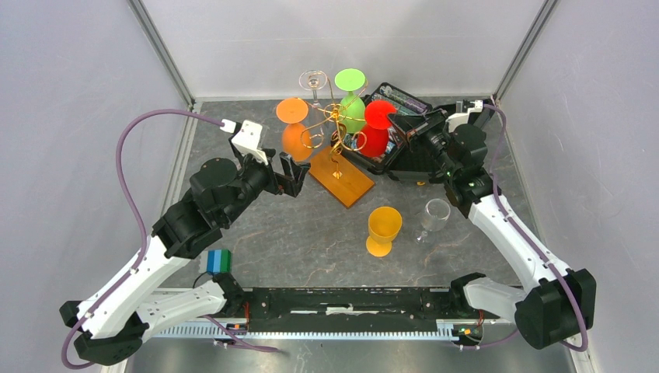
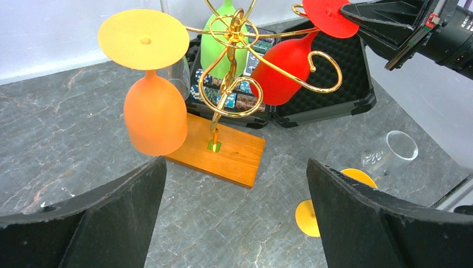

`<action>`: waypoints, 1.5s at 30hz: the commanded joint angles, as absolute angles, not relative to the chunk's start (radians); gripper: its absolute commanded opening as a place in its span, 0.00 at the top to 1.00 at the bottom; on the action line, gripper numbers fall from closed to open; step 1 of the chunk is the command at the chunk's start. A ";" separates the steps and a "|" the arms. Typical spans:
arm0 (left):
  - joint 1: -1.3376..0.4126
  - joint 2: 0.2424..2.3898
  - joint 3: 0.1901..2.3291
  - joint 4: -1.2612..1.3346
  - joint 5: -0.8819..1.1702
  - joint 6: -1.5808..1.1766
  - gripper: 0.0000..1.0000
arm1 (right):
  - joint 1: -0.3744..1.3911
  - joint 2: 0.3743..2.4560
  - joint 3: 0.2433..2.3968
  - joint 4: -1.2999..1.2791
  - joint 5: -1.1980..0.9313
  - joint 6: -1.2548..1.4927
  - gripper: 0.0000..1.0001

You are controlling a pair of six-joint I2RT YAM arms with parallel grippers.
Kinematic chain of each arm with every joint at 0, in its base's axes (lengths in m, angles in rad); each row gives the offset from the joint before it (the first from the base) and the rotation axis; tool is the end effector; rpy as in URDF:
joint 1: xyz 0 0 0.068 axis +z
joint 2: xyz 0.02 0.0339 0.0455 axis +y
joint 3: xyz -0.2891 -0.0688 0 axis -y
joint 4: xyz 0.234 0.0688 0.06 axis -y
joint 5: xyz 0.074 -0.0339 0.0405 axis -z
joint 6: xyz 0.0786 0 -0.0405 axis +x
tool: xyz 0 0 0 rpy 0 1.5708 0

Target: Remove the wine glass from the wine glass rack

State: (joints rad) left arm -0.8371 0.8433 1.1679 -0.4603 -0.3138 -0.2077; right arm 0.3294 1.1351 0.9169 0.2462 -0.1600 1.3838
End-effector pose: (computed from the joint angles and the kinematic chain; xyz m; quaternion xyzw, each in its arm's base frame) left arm 0.1371 -0.1158 0.4408 0.1326 0.7394 -0.2220 0.6216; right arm 0.2713 0.1060 0.3878 0.3001 0.6294 0.5765 0.4260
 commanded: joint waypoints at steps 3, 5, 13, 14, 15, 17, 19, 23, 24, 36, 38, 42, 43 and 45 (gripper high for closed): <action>-0.830 0.838 1.163 -0.411 -0.322 -0.178 0.00 | 0.345 1.172 0.959 0.311 -0.192 1.394 1.00; -0.831 0.838 1.163 -0.412 -0.321 -0.179 0.00 | 0.347 1.195 0.975 0.338 -0.193 1.397 1.00; -0.831 0.839 1.163 -0.413 -0.313 -0.178 0.00 | 0.353 1.286 1.085 0.354 -0.153 1.386 1.00; -0.831 0.839 1.163 -0.413 -0.313 -0.178 0.00 | 0.356 1.295 1.097 0.353 -0.150 1.383 1.00; -0.831 0.839 1.163 -0.413 -0.313 -0.178 0.00 | 0.358 1.304 1.111 0.351 -0.144 1.382 1.00; -0.831 0.839 1.162 -0.413 -0.314 -0.178 0.00 | 0.360 1.320 1.134 0.340 -0.134 1.383 1.00; -0.831 0.839 1.161 -0.411 -0.314 -0.178 0.00 | 0.362 1.335 1.155 0.334 -0.119 1.377 1.00; -0.831 0.840 1.160 -0.411 -0.313 -0.192 0.00 | 0.362 1.349 1.193 0.301 -0.051 1.354 1.00; -0.831 0.841 1.161 -0.412 -0.310 -0.196 0.00 | 0.362 1.350 1.196 0.304 -0.040 1.350 1.00; -0.831 0.848 1.166 -0.411 -0.250 -0.237 0.00 | 0.351 1.267 1.175 0.253 0.221 1.215 1.00; -0.831 0.851 1.166 -0.408 -0.231 -0.247 0.00 | 0.353 1.223 1.152 0.237 0.268 1.190 1.00; -0.831 0.858 1.170 -0.391 -0.166 -0.281 0.00 | 0.352 1.109 1.096 0.202 0.334 1.153 1.00; -0.831 0.859 1.170 -0.384 -0.135 -0.287 0.00 | 0.352 1.073 1.087 0.184 0.343 1.149 1.00; -0.831 0.862 1.171 -0.368 -0.080 -0.309 0.00 | 0.351 1.009 1.068 0.140 0.355 1.148 1.00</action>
